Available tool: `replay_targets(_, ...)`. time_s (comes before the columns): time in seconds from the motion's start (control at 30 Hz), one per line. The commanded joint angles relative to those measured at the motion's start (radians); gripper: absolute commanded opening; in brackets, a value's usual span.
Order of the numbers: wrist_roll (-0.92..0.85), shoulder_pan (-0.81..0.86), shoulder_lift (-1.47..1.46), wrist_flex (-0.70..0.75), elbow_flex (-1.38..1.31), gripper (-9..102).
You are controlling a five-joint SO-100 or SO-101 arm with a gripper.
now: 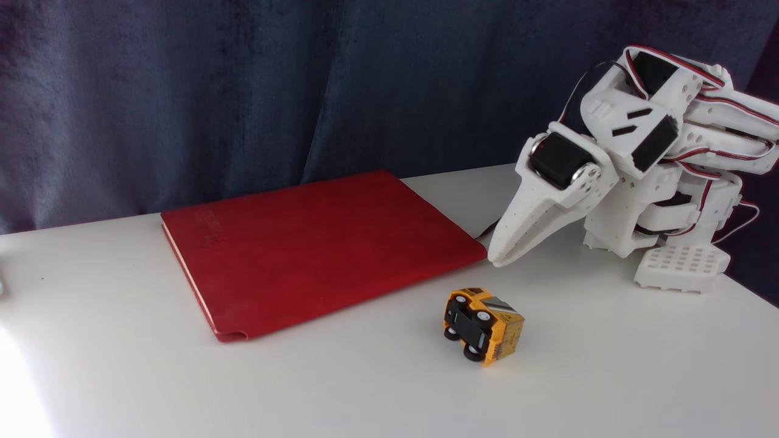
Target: Grasp a toy truck onto the red notebook.
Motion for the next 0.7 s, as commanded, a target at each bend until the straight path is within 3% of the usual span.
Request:
replay_targets(0.0, 0.003, 0.002, 0.018, 0.003, -0.006, 0)
replay_targets(0.37, -0.002, -0.015, 0.018, 0.003, -0.006, 0)
replay_targets(0.57, -0.097, -0.095, 0.018, 0.017, -0.003, 0)
replay_targets(0.67, -0.081, -0.052, 0.018, 0.020, -0.005, 0)
